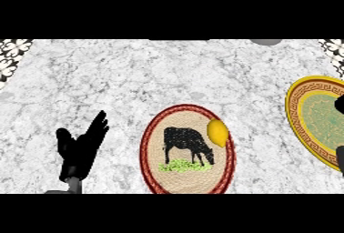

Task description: Pick the cupcake from the placemat and place it in the plate

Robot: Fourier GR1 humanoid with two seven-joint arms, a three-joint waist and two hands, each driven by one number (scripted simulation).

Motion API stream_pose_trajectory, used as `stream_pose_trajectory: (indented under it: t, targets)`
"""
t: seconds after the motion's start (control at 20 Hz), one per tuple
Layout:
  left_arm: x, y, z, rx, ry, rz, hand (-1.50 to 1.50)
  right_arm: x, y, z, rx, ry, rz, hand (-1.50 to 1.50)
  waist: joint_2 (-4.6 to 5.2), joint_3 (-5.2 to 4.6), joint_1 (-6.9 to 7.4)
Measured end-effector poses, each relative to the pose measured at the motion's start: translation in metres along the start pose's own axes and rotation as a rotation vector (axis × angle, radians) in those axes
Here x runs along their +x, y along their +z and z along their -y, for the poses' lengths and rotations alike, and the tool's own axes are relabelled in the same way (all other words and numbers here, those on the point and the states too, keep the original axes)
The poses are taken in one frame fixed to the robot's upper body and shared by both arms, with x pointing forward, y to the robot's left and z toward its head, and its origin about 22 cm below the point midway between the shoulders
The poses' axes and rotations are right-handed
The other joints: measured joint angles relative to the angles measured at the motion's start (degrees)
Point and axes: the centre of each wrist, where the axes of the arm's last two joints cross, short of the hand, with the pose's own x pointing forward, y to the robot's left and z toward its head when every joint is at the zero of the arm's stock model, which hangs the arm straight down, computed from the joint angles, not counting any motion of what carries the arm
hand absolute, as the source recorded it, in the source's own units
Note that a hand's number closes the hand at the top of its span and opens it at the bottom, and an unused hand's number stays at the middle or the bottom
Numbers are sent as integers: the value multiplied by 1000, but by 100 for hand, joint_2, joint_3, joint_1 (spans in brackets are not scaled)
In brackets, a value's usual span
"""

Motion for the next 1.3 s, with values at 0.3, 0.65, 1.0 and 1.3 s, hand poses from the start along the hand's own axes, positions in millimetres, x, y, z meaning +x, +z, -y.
stream_pose_trajectory:
  t: [0.3,0.65,1.0,1.3]
  targets:
    - [-2,2,1,-12,5,10,0,-38,-30,-5,66,70,-117,-150,17,2,45]
    - [0,-3,3,-17,5,13,0,-67,-48,-16,295,126,-199,-150,37,22,98]
    - [0,-3,4,-9,0,9,0,-73,-57,-17,277,-110,-147,-150,21,27,65]
    - [0,-3,1,-1,3,3,0,-98,-60,-7,183,-288,-172,-150,4,13,24]
